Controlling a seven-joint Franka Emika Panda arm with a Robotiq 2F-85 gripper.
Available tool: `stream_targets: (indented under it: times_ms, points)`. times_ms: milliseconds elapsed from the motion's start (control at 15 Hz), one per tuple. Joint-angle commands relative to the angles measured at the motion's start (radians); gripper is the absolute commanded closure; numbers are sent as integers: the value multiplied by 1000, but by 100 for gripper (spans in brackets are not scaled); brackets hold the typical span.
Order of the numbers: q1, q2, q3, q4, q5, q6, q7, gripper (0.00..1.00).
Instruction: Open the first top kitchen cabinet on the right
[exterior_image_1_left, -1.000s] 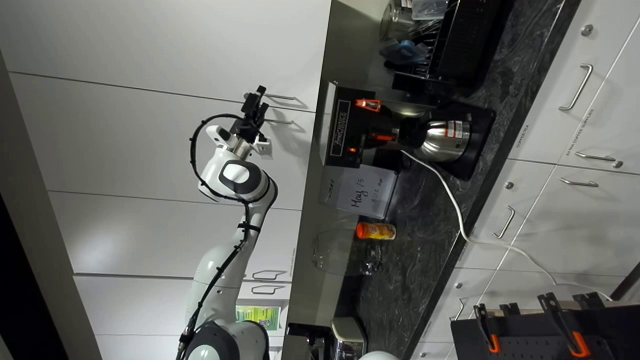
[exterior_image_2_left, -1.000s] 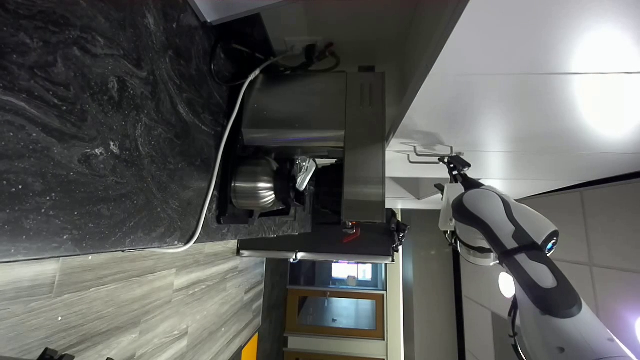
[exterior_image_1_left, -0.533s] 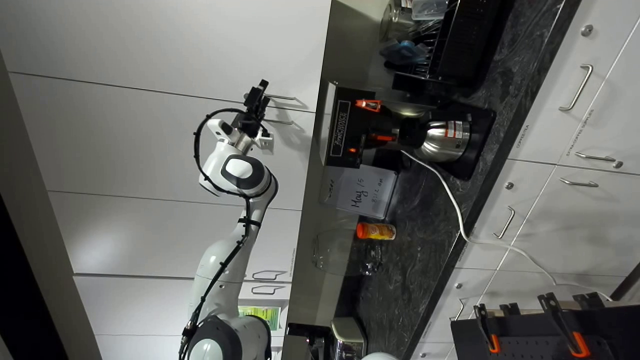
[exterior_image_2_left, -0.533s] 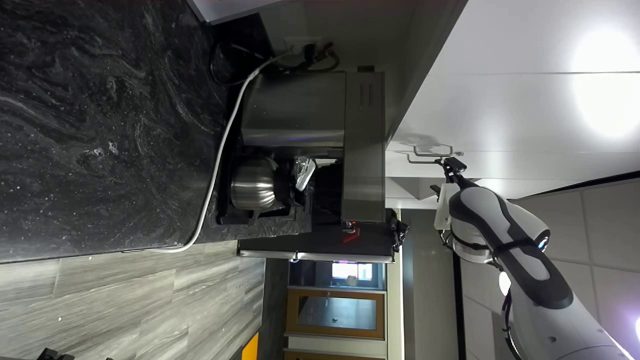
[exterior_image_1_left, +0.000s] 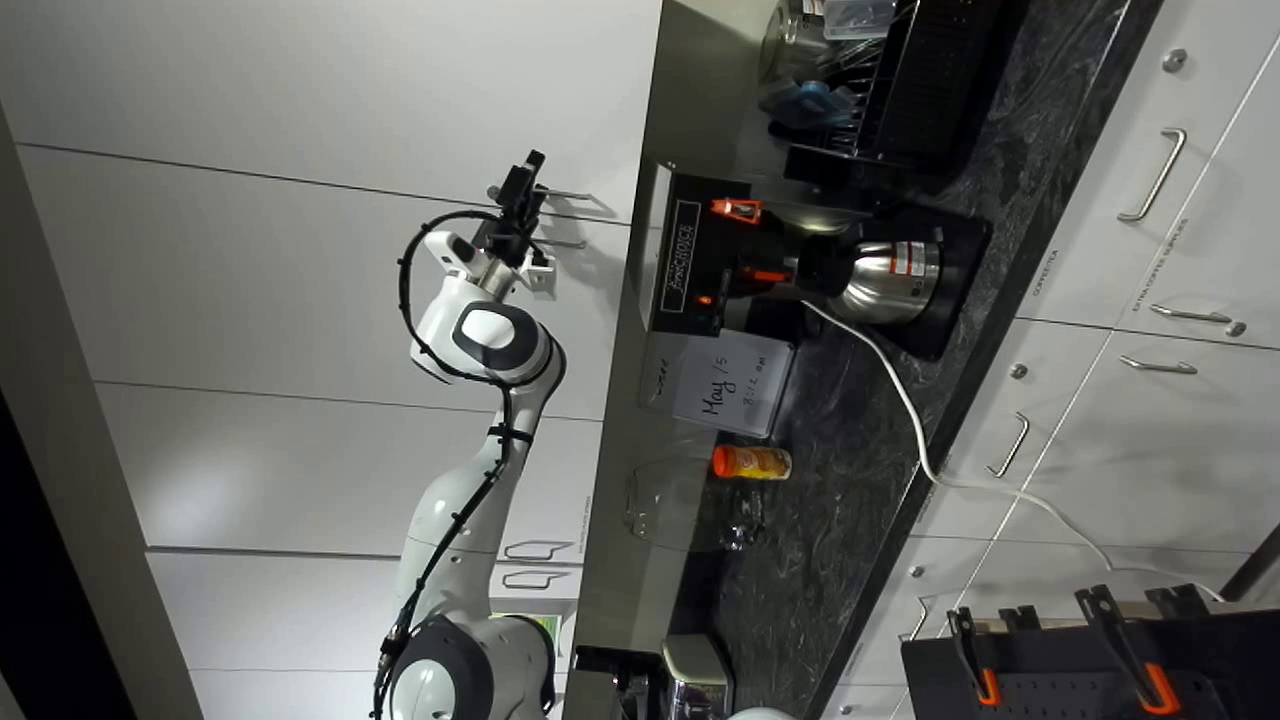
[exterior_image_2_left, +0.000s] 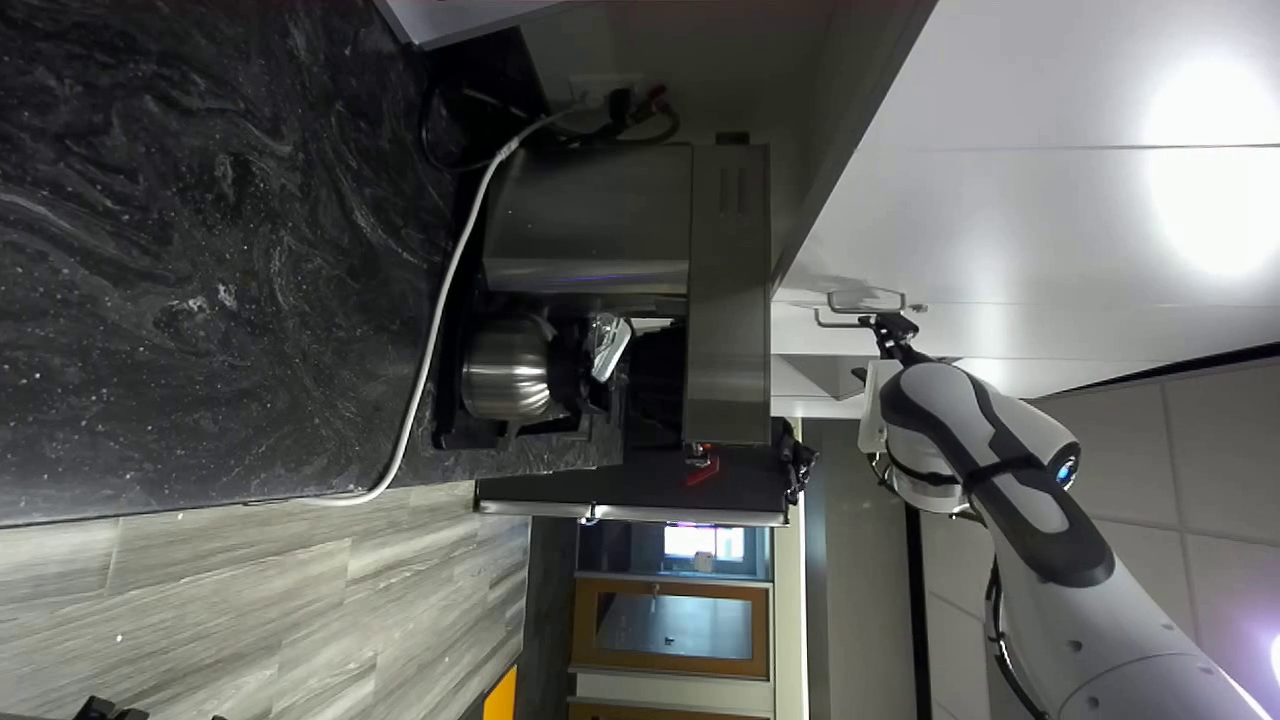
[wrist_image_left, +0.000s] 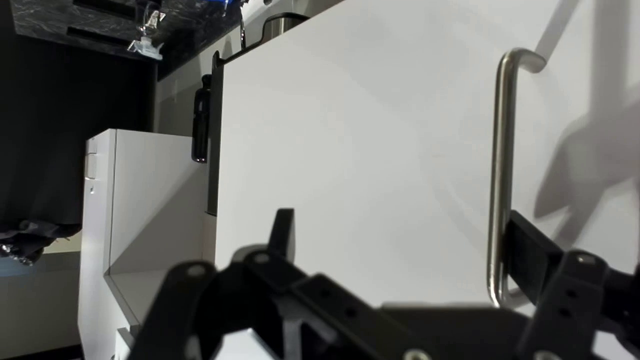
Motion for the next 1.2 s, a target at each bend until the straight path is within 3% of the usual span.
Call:
stream_targets:
  times_ms: [0,667,1133]
  points:
    - [-27,-130,-68,56,19,-1,47,0]
    - [26,-325,-272,44,9,-91,175,0]
    - [80,-373,-360,-8,18,-147,243,0]
